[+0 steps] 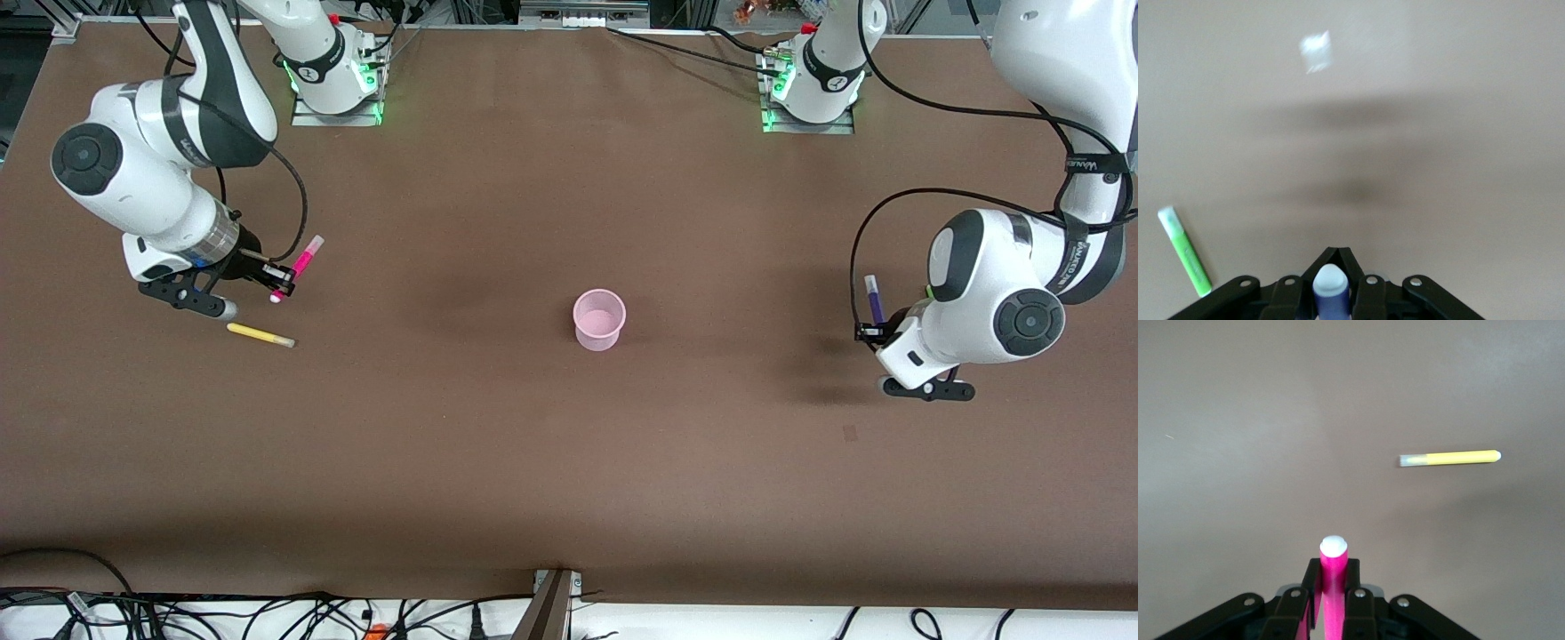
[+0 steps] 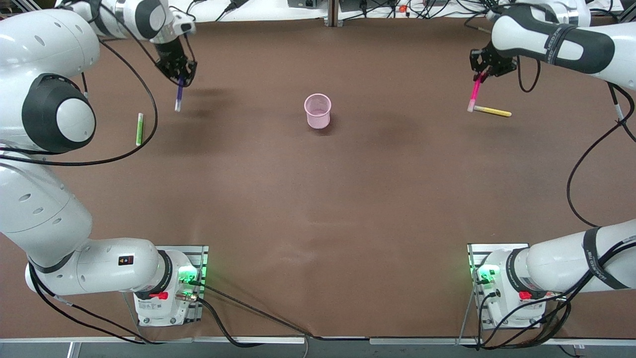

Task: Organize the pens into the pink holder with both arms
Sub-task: 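Carry the purple marker to the pink cup with the left gripper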

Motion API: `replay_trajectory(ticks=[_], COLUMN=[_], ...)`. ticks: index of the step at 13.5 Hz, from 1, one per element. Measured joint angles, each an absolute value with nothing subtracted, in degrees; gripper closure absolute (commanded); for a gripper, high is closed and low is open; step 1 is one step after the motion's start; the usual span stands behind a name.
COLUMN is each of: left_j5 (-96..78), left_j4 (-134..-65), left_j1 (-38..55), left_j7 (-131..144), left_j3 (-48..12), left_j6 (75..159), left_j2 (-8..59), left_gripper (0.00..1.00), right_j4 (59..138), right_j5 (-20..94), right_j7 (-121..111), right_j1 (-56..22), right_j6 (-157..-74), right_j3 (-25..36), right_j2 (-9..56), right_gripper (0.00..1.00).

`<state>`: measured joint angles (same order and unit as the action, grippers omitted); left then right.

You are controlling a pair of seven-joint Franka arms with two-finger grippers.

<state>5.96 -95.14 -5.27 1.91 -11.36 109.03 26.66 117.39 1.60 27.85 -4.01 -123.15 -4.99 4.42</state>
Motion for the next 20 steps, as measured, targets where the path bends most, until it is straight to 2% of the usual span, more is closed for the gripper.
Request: replay_trajectory(ticks=[2, 6, 13, 16, 20], left_j5=[4.16, -6.6, -16.6, -16.76, -16.76], left_j4=[-91.98, -91.02, -91.02, -91.01, -91.01], left_j1=[-5.37, -4.85, -3.76, -1.02, 2.47], left_j7=[-1.53, -13.26, -40.34, -48.59, -55.42], left_j3=[-15.82, -23.01, -35.2, -38.25, -39.1], left_j6=[108.05, 109.12, 125.79, 131.68, 135.62], left_j2=[26.57, 27.28, 35.12, 37.68, 38.36], left_gripper=[1.0, 1.0, 1.0, 1.0, 1.0], right_j4=[114.43, 113.27, 113.09, 112.1, 111.71], right_j5=[1.03, -1.73, -1.89, -1.89, -1.96], right_j7=[32.85, 38.03, 38.18, 38.26, 38.32], right_j1=[-4.52, -6.82, -6.99, -7.49, -7.8], right_j6=[-122.37, -122.14, -121.87, -120.61, -120.18], right_j3=[-7.13, -7.86, -8.27, -9.64, -9.78], right_j2=[4.43, 4.71, 4.82, 4.8, 4.81], right_gripper=[1.0, 1.0, 1.0, 1.0, 1.0])
